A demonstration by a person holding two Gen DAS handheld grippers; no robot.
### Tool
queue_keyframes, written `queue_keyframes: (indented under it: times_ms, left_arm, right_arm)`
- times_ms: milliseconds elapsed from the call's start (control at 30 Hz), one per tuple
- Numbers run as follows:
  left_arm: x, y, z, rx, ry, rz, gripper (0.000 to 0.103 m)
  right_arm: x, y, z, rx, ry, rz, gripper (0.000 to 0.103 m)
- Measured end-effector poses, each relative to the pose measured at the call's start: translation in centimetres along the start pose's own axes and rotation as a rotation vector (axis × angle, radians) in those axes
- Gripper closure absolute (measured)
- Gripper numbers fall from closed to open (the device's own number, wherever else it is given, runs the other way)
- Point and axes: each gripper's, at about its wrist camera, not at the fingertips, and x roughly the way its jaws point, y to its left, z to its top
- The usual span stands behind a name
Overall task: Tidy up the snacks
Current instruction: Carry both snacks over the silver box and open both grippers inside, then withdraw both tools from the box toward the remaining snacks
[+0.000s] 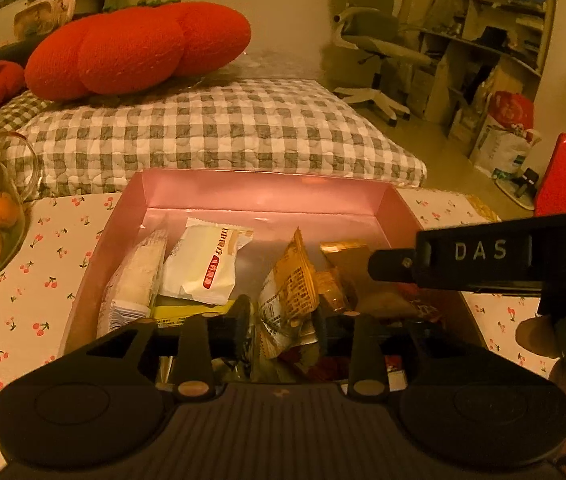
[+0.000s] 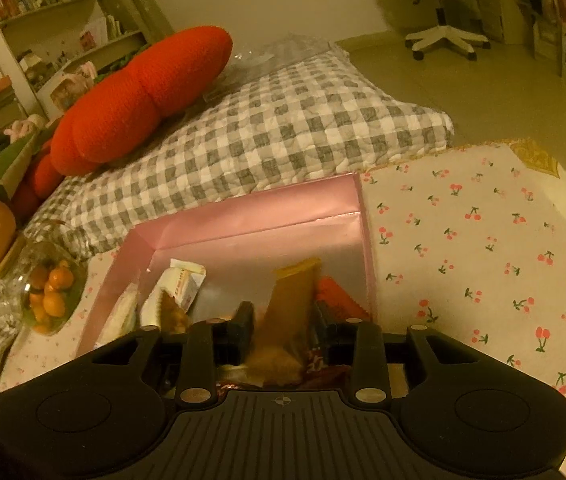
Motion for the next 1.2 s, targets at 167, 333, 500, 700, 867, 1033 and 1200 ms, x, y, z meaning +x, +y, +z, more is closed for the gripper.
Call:
queue_keyframes:
  times_ms: [167,333,500,700,867,1033,1200]
  left_arm:
    - [-0.5,-0.6,0.0,0.042,-0.013,0.007,0.048]
    - [-1.3,-0.5,0.0,0.048,-0.022,0.001,0.034]
    - [-2.1,-0.2,-0.2,0.042,-0.021,-0.009,0.029]
    - [-3.2,-0.1,-0.4,0.041,-0.025,-0.023,0.014]
    - [-3.9,0.2,-0.7,0.027,-0.02,-0.042,0.008]
    - [-4.8,0.6,-1.1,0.043,-0.026,-0.033,0.004]
    - [-5.7,1.6,-1.5,0.027,-0.03,-0.027,0.002]
  right_arm:
    - [-0.3,0.2,0.2,0.01,-0.004,0.006,0.048]
    - [-1.0,0.6,0.2,-0.009,-0.012,0.007,0.039]
    - [-1.8,1.1,0.0,-0.044,-0.011,0.003,0.032]
    - [-3.1,1.6,-0.2,-0.081,-0.018,-0.002,0.025]
    - [-4.3,1.6,-0.4,-0.1,-0.026,-0.009,0.023]
    - [-5.5,1.3,-1.0,-0.128,-0.041,-0.019,0.022]
    - [-6.6,0.9,-1.5,-0.145,-0.05,-0.02,0.022]
